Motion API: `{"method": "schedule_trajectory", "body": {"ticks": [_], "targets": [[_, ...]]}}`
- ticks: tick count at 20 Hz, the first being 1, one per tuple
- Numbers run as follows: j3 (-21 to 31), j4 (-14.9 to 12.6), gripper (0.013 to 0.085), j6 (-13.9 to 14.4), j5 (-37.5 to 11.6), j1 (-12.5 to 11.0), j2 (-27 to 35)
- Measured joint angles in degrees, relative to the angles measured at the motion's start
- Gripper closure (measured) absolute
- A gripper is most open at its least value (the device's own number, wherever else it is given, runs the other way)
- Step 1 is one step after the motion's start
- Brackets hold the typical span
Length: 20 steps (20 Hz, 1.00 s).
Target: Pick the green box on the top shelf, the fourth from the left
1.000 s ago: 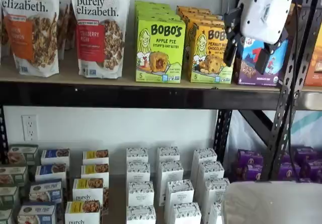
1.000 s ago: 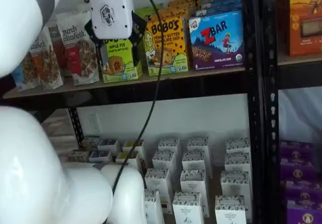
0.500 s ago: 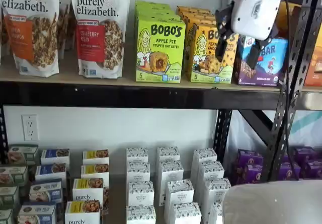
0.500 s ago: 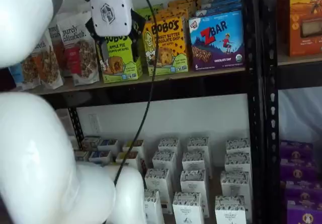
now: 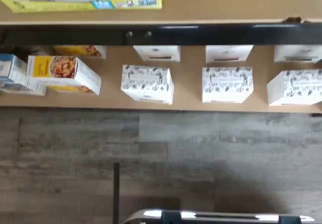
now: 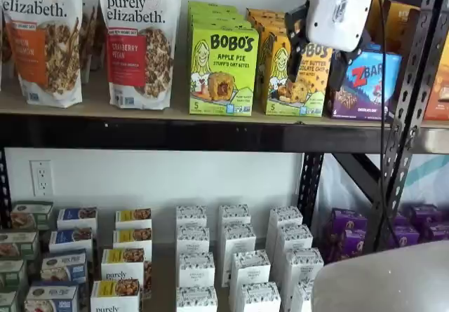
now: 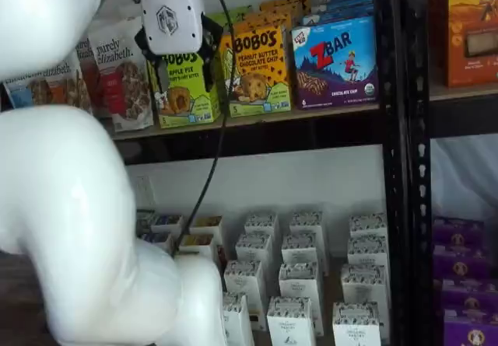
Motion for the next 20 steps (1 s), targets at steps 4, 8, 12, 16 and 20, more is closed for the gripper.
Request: {"method": "schedule_trajectory", "body": {"ticks": [4, 8, 12, 16, 20], "targets": [[-0.65, -0.62, 0.013, 0.52, -1.66, 0.74, 1.41], [-1.89, -0.33, 0.013, 0.69, -2.32, 0.9, 3.16], [-3.2, 0.2, 0.013, 1.07, -2.46, 1.26, 4.94], [-3.57, -3.09, 0.013, 2.57, -4.13, 3.36, 5.77], [-3.71, -2.85, 0.013, 2.48, -5.8, 3.3, 6.14]]}}
